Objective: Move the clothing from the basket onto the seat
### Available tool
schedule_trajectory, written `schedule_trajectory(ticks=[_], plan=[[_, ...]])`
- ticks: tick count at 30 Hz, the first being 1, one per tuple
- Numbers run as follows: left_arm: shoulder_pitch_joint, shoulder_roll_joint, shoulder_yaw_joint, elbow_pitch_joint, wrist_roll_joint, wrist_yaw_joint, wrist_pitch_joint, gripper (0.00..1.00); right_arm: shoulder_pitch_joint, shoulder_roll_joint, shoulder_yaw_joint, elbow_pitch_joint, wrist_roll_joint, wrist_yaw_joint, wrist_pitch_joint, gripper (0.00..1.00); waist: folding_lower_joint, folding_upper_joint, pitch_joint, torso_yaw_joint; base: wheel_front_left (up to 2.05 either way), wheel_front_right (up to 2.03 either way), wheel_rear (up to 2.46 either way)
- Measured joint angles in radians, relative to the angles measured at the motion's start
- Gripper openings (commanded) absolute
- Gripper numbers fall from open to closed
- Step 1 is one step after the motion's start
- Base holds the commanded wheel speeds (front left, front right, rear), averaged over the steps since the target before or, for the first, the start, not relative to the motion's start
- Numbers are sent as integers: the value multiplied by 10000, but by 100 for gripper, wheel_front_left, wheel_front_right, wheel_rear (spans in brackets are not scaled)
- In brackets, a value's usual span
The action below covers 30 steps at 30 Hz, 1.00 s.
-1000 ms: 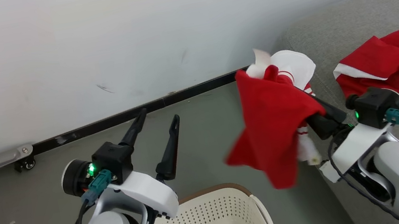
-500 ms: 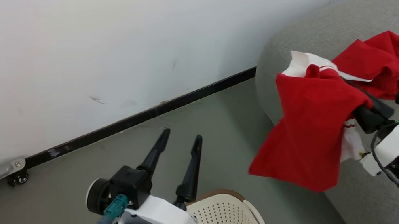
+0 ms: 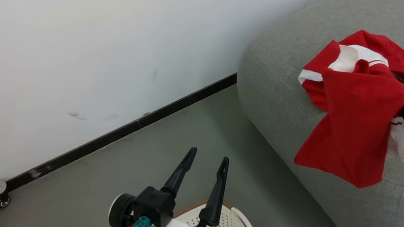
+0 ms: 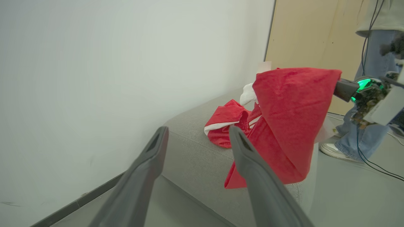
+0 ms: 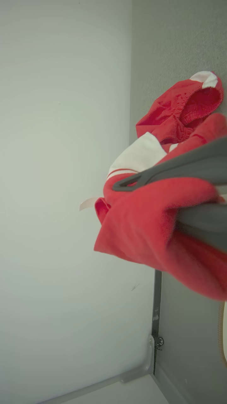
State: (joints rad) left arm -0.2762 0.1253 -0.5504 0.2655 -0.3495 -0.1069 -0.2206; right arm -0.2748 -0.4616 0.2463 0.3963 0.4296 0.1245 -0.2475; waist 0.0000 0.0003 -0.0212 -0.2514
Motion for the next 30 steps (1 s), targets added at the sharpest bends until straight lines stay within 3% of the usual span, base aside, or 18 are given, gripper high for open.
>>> schedule_trajectory(ticks=[15, 30], plan=[[301, -92, -516, -205, 21, -4, -92, 100, 1066, 15, -1131, -514, -153, -2, 0, 0, 0, 0, -55, -971, 0, 0, 0], [337, -71, -491, -439, 211, 67, -130, 100, 832, 59, -523, -717, -165, 0, 686, 0, 0, 0, 217, -1559, 0, 0, 0]])
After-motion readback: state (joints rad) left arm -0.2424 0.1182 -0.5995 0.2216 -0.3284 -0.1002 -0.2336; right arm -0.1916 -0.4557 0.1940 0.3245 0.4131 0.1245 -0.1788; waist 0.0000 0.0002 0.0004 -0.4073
